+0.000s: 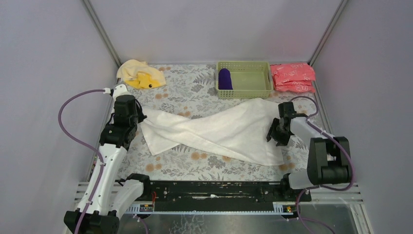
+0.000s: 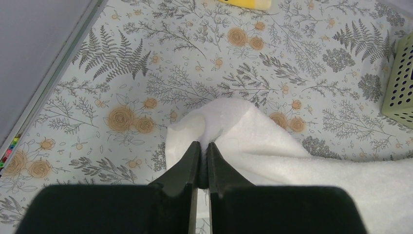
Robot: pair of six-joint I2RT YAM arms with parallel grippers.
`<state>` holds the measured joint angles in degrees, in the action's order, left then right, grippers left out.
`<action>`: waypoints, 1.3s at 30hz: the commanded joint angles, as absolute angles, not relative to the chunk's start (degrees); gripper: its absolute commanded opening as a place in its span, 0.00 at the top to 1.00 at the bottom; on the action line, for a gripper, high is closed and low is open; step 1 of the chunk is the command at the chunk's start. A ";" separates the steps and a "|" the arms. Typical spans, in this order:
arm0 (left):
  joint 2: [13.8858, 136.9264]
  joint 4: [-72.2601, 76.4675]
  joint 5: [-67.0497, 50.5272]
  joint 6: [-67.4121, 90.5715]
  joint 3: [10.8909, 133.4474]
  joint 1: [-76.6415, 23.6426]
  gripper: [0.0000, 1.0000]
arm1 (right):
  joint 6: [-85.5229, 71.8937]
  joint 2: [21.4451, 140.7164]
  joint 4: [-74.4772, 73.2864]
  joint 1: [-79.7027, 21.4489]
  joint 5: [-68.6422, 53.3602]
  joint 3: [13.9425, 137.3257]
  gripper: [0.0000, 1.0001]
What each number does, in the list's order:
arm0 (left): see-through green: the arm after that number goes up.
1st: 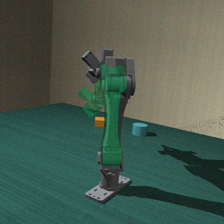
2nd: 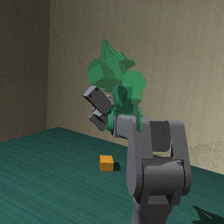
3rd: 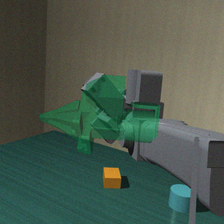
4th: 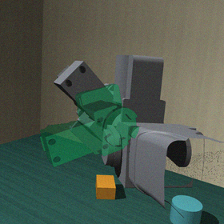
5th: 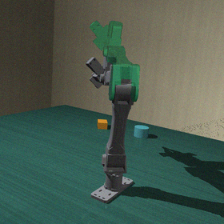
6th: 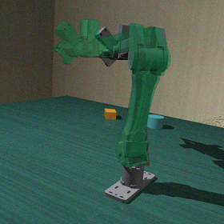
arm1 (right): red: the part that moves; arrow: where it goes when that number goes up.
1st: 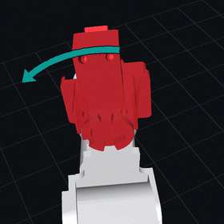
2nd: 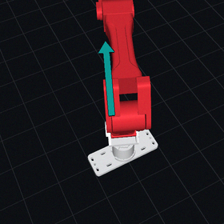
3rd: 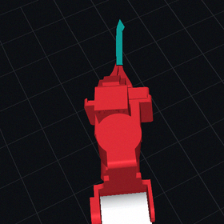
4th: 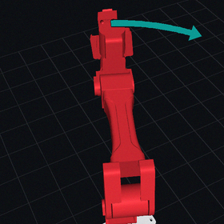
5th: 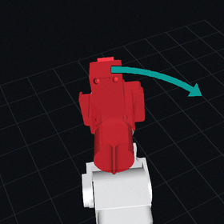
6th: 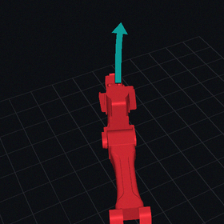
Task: Roll the towels
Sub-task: Flatten out the towel at the center of the board.
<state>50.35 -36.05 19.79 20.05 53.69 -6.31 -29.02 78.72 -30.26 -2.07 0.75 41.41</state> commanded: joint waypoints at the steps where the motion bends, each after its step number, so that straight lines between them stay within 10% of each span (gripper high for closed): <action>1: 49.20 -32.04 21.51 19.33 52.70 -5.97 1.00 | -30.43 86.47 -24.57 -1.76 2.10 45.60 0.46; 11: 50.61 -32.08 22.64 19.45 52.68 -5.94 1.00 | -26.86 98.24 -27.30 -1.76 7.25 63.42 0.44; 23: 50.53 -32.17 21.23 19.42 52.74 -5.91 1.00 | -32.55 76.32 -31.65 5.07 11.37 43.93 0.42; 39: 50.68 -32.26 21.87 19.42 52.65 -5.89 1.00 | -34.63 78.55 -23.18 11.78 -0.40 35.41 0.61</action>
